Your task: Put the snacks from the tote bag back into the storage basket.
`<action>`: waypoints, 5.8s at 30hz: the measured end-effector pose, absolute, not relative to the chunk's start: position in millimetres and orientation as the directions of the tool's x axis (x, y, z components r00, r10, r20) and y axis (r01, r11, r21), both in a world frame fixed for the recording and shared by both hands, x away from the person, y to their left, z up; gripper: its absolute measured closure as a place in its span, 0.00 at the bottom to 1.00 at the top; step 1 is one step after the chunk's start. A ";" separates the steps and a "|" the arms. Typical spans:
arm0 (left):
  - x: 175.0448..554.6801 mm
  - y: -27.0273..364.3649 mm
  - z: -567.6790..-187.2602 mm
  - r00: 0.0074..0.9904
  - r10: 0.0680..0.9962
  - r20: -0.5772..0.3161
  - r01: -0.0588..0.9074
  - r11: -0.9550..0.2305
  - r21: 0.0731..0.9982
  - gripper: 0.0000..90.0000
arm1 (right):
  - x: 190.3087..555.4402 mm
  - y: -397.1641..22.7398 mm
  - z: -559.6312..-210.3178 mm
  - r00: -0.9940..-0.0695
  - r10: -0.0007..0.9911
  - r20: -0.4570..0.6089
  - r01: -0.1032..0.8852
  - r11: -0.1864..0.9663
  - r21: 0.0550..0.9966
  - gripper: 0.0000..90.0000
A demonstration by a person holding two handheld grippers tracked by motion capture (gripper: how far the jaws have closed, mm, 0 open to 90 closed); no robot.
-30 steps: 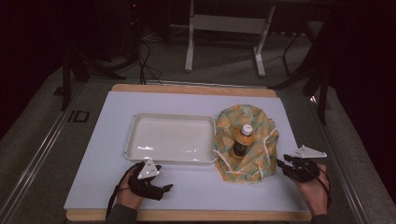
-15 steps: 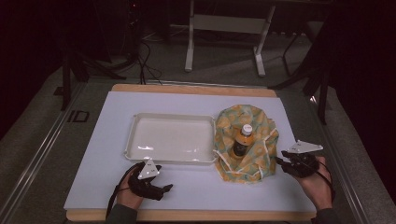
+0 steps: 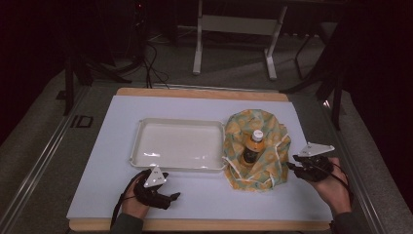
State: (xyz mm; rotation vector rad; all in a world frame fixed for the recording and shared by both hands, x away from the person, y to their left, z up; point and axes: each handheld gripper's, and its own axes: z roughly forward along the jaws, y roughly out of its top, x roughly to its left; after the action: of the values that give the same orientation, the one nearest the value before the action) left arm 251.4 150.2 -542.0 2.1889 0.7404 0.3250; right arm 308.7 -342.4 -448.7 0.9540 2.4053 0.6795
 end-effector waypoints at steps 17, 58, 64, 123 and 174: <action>251.6 150.0 -542.1 0.797 0.604 -0.010 0.404 -0.521 0.752 0.20 | 312.7 -339.7 -437.6 -0.714 0.660 -0.233 0.469 0.698 0.541 0.72; 252.2 149.8 -542.3 0.798 0.603 -0.013 0.407 -0.523 0.749 0.20 | 332.1 -324.1 -409.8 -0.767 0.582 -0.270 0.412 0.770 0.487 0.83; 251.9 149.8 -542.2 0.797 0.603 -0.012 0.406 -0.522 0.750 0.20 | 333.9 -318.0 -403.8 -0.787 0.549 -0.280 0.388 0.795 0.466 0.85; 252.1 150.4 -542.0 0.803 0.596 -0.015 0.404 -0.525 0.749 0.20 | 361.3 -248.9 -371.4 -0.858 0.415 -0.304 0.278 0.872 0.404 0.67; 252.4 149.9 -542.3 0.807 0.591 -0.018 0.403 -0.528 0.748 0.20 | 414.4 -195.9 -362.6 -0.871 0.468 -0.153 0.415 0.865 0.284 0.58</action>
State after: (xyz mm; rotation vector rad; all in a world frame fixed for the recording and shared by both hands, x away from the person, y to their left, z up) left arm 252.4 149.9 -542.3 2.1980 0.7285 0.3035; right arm 414.4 -195.9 -362.6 0.6762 2.8214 0.3587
